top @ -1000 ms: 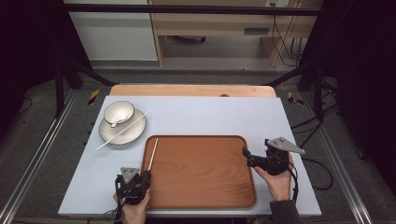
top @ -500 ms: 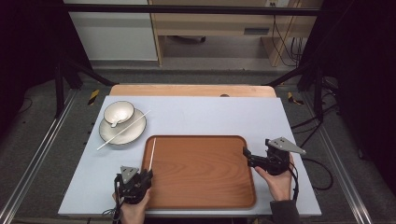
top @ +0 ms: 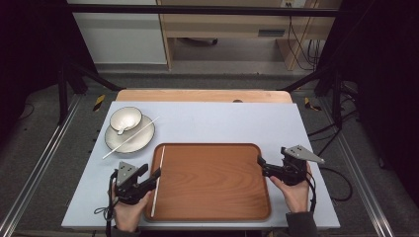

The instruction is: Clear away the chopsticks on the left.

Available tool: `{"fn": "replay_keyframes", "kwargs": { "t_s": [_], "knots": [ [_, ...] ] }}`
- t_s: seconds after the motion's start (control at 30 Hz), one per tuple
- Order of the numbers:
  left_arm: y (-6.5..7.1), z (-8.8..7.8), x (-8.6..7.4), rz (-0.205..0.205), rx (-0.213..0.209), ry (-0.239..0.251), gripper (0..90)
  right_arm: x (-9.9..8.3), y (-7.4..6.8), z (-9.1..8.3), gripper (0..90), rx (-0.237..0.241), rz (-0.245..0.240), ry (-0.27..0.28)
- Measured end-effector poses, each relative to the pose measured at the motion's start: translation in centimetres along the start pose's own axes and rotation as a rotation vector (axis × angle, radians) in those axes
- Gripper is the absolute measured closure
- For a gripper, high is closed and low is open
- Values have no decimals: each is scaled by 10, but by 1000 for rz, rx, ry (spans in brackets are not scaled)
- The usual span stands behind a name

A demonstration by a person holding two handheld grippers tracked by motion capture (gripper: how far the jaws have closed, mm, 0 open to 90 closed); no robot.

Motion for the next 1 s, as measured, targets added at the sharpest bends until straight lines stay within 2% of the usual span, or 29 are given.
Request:
{"fn": "replay_keyframes", "kwargs": {
  "t_s": [0.23,0.33,0.37,0.43,0.63,0.9,1.0],
  "knots": [
    [-11,-4,28,78,-20,10,388,0,1,-1,72,-2,3,5],
    [-19,-6,38,135,-6,7,366,1,1,-1,72,-1,0,8],
    [-22,-7,42,142,-4,6,357,1,1,-1,72,-1,1,8],
    [-28,-8,48,132,-16,-6,319,1,0,-1,72,0,1,7],
    [-43,-8,61,115,-38,-14,284,1,0,-2,72,0,2,10],
    [-65,-6,68,200,-7,-56,261,1,0,-2,71,-1,0,8],
    [-76,-4,66,203,6,-72,258,1,1,-2,71,0,2,7]
  ]
}}
Point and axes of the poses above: each handheld gripper's, and its own axes: z roughly forward along the jaws, x roughly out of its top, y roughly to its right, the point moved 4 cm from there along z, roughly forward along the jaws, and after that the axes turned 10 degrees about -z, right-handed, at the moved point
